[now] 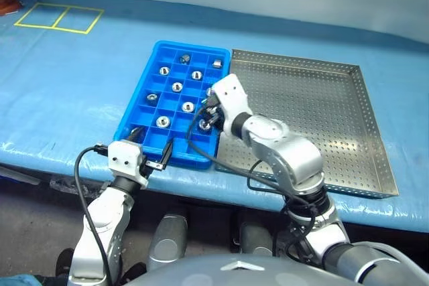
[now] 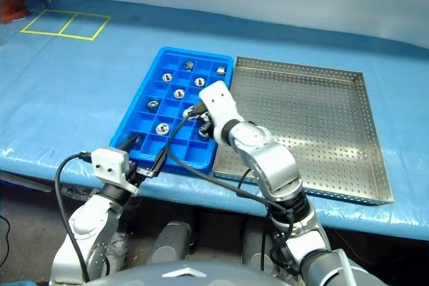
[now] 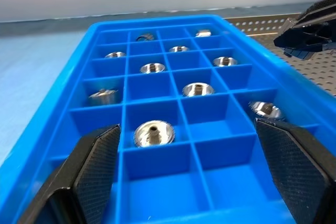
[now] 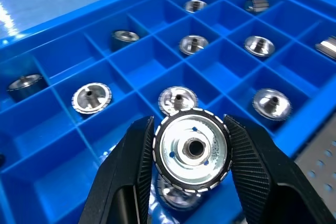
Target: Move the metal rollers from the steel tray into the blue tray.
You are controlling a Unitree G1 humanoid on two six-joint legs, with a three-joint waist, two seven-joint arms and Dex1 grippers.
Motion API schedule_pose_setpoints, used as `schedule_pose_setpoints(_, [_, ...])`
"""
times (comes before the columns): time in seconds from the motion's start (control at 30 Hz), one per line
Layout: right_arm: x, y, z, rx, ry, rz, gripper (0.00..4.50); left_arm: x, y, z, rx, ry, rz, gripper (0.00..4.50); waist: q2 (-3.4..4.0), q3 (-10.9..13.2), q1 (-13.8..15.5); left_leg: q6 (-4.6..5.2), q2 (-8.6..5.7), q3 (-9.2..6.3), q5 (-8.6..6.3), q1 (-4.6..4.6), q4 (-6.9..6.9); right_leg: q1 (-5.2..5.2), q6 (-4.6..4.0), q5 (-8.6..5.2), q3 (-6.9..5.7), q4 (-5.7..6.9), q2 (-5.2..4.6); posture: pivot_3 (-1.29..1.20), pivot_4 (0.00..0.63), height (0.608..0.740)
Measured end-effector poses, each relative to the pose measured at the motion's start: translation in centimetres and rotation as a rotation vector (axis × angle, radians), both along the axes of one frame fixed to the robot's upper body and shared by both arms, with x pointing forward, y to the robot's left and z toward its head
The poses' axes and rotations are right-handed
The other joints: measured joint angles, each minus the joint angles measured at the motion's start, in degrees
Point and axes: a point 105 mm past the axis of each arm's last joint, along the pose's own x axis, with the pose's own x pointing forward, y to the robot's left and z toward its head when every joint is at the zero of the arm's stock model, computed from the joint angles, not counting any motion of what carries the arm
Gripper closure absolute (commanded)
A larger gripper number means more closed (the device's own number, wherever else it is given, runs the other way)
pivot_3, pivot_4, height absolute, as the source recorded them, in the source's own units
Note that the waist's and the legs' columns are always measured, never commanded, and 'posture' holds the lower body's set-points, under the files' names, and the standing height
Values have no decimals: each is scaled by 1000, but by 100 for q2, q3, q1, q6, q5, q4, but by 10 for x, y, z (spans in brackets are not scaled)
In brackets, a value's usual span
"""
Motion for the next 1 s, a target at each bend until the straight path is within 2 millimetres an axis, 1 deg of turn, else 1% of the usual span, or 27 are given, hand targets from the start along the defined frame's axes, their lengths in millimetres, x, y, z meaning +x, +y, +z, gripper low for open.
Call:
schedule_pose_setpoints(0.07, [-5,12,-6,-5,4,62,2725,-3,1,0,0,0,8,0,0,0,73,0,1,-1,0,0,0,-3,-1,-1,-2,2,0,383,150,740])
schedule_pose_setpoints(0.17, [-11,21,-12,-9,7,111,2725,-5,1,0,-1,3,13,0,0,0,178,-4,2,-2,-2,1,1,-10,-2,-2,-5,0,0,382,150,740])
schedule_pose_setpoints(0.37, [-16,18,-29,-18,55,120,2725,-5,1,1,-3,-1,19,0,0,0,306,-7,2,5,-4,-15,-4,-50,-2,-2,-3,1,-1,356,150,740])
schedule_pose_setpoints(0.47, [-20,13,-40,-30,98,109,2725,-2,-2,4,-5,-16,3,0,-1,0,337,-7,2,8,-3,-15,-13,-53,-6,-4,-3,2,0,340,150,740])
schedule_pose_setpoints(0.53, [-23,10,-42,-24,119,107,1997,0,-4,6,-5,-24,-13,0,0,-1,343,-7,2,9,-3,-15,-14,-51,-7,-4,-2,2,0,332,150,740])
schedule_pose_setpoints(0.57, [-25,10,-42,-20,128,112,1820,0,-5,7,-5,-27,-17,0,-1,-1,346,-7,2,9,-3,-14,-14,-50,-7,-4,-2,1,0,324,150,740])
schedule_pose_setpoints(0.77, [-22,-1,-40,-11,137,58,8,3,-9,10,2,-36,-45,0,-4,-3,325,-8,3,12,-4,-12,-14,-52,-6,-4,-1,-1,-1,296,150,740])
schedule_pose_setpoints(0.93, [-23,-7,-33,40,133,43,8,6,-4,16,18,-54,-69,0,-3,-3,265,-7,5,13,-3,-18,-17,-37,-8,-5,-1,4,1,256,150,740])
schedule_pose_setpoints(1.0, [-20,-14,-20,83,95,26,8,9,3,20,20,-59,-74,0,-3,-2,247,-7,6,12,-2,-17,-15,-35,-8,-5,-2,4,2,236,150,740])
